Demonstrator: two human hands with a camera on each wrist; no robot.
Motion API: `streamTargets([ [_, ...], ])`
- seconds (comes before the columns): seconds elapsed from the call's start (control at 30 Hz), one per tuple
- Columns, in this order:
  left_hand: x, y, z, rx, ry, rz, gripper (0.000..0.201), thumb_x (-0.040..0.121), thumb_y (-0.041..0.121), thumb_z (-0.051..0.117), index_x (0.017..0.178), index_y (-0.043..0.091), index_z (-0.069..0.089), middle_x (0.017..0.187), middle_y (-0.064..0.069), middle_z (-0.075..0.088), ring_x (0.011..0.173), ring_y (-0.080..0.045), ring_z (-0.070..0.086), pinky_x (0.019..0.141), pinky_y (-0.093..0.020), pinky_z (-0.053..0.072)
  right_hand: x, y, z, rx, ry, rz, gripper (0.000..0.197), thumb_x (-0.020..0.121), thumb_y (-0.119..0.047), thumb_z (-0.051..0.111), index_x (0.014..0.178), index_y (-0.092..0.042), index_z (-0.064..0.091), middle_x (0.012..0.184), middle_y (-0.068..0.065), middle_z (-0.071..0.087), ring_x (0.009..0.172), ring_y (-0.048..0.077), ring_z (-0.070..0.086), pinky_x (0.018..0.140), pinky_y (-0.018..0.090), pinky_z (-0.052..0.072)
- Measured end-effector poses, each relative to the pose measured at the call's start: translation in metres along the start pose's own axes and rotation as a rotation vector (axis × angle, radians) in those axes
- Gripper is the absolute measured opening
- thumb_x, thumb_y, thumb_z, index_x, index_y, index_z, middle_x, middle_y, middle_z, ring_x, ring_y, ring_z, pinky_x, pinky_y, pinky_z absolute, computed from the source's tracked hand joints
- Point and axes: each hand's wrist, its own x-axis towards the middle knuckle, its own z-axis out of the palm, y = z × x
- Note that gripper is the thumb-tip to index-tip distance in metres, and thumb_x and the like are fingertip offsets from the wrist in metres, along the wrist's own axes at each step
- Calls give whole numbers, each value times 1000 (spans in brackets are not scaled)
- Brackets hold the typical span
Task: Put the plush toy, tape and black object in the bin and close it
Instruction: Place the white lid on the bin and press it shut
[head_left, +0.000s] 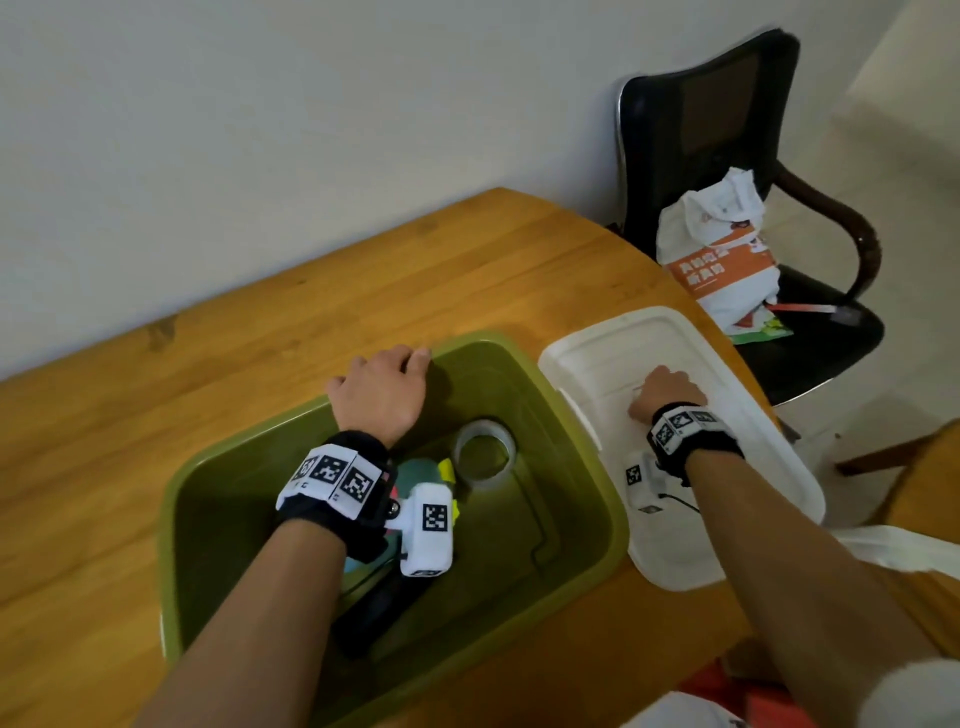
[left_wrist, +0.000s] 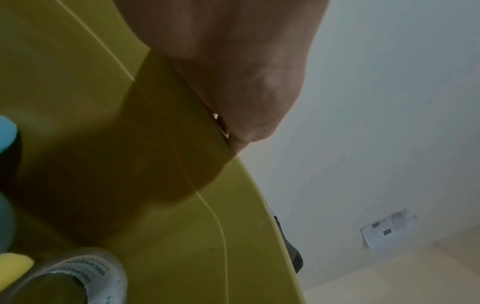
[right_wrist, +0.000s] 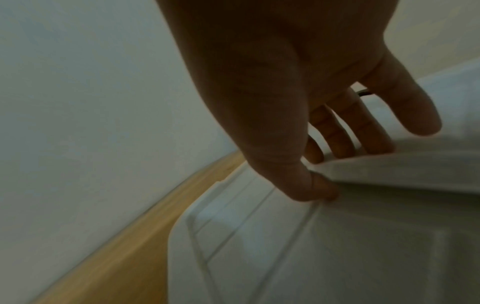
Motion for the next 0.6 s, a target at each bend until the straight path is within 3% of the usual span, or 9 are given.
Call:
streamTargets([
  [0.1, -1, 1, -1, 1, 0, -3, 46, 103, 48, 27, 105, 24, 66, 111, -9, 70, 116, -30, 55, 99, -46, 30, 1, 1, 7, -6, 19, -37, 48, 99, -29, 54, 137, 0, 48, 136, 20, 57, 123, 34, 57, 96, 38, 48],
  [0.2, -2, 1, -2, -6, -1, -5, 46, 103, 48, 28, 104, 23, 66, 111, -8, 69, 115, -30, 54, 98, -46, 30, -1, 3, 2, -22, 50, -104, 31, 98, -27, 57, 113, -1, 66, 119, 18, 69, 107, 34, 67, 80, 32, 51],
  [0.27, -2, 1, -2, -11, 2, 0, 47, 103, 49, 28, 104, 23, 67, 110, -8, 70, 115, -30, 54, 99, -46, 30, -2, 4, -7, -30, 55, -115, 26, 95, -27, 61, 102, -3, 67, 113, 17, 71, 101, 34, 68, 76, 32, 50],
  [0.43, -4, 2, -3, -9, 4, 1, 47, 103, 49, 27, 105, 25, 67, 110, -7, 70, 116, -29, 54, 99, -46, 30, -9, -5, -55, 60, 82, -143, 29, 86, -25, 71, 97, -2, 57, 109, 20, 67, 99, 37, 66, 78, 35, 53],
  [0.53, -6, 3, -4, 0, 4, 2, 44, 103, 49, 27, 98, 25, 64, 108, -7, 70, 114, -29, 55, 97, -45, 30, -18, -15, -97, 134, 90, -198, 41, 81, -23, 76, 110, 1, 58, 109, 19, 65, 95, 35, 62, 75, 33, 47],
  [0.6, -8, 2, -6, 4, -3, 18, 45, 103, 49, 28, 106, 25, 66, 112, -5, 71, 116, -28, 55, 99, -46, 30, -29, -22, -125, 201, 95, -263, 38, 81, -22, 79, 105, -5, 56, 103, 12, 60, 90, 29, 55, 75, 32, 42],
])
